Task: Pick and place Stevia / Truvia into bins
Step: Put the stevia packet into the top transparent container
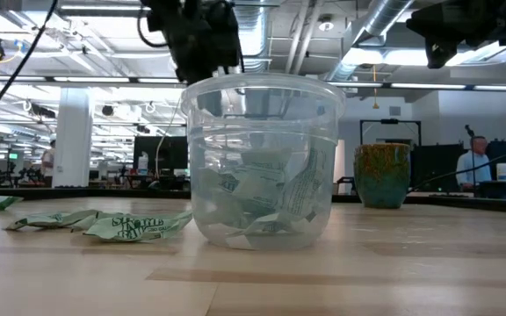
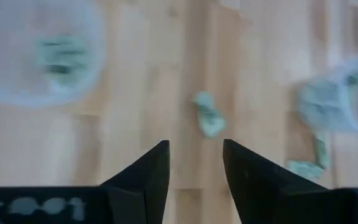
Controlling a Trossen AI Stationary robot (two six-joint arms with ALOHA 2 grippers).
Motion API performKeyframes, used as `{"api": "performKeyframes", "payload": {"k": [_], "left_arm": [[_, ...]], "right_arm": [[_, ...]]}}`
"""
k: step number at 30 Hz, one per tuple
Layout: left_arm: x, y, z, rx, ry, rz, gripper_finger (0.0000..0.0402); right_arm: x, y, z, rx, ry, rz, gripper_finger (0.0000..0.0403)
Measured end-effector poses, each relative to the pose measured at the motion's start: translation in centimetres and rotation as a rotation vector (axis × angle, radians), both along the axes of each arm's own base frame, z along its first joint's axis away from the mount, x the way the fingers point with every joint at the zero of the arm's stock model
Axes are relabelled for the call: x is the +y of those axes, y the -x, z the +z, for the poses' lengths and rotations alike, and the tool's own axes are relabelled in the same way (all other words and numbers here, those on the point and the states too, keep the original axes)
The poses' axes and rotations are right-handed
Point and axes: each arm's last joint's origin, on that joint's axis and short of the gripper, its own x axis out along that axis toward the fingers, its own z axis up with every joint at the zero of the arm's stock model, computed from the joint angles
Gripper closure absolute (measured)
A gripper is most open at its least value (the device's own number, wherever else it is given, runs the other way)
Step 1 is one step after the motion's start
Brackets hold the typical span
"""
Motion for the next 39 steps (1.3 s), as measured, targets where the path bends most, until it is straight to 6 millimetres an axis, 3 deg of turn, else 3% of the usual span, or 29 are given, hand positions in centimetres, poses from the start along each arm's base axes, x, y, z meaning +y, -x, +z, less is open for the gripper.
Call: {"api": "performKeyframes", "payload": {"k": [3,10,15,21,26,31,39], "left_arm": [[-2.4,-0.1,-0.6,-0.031,-0.005,-0.067,0.0271],[-5.2,-0.3,-5.4,-0.033,-0.069,-0.054,0.0273],[-5.8,-0.5,-6.8,-0.103,-0.044,-0.014,0.0273],[-5.9,-0.9,-7.0,-0.149,-0.081,0.093,0.0273],[-7.0,-1.1,-7.4,-0.135,-0.032,0.044,0.0273],[-8.3,-2.3,-9.2,-0.126,-0.015,0.016,0.0273],[-8.0,-3.3,-12.6,-0.047,-0.034,0.051,0.0219]], "right_arm": [[0.0,0.0,0.0,0.0,0.0,0.0,0.0344],[0.0,0.0,0.0,0.0,0.0,0.0,0.0344],[0.0,0.0,0.0,0.0,0.0,-0.001,0.0344],[0.0,0.0,0.0,0.0,0.0,0.0,0.0344],[0.0,0.0,0.0,0.0,0.0,0.0,0.0344],[0.0,0.0,0.0,0.0,0.0,-0.001,0.0344],[0.0,0.0,0.0,0.0,0.0,0.0,0.0344]]}}
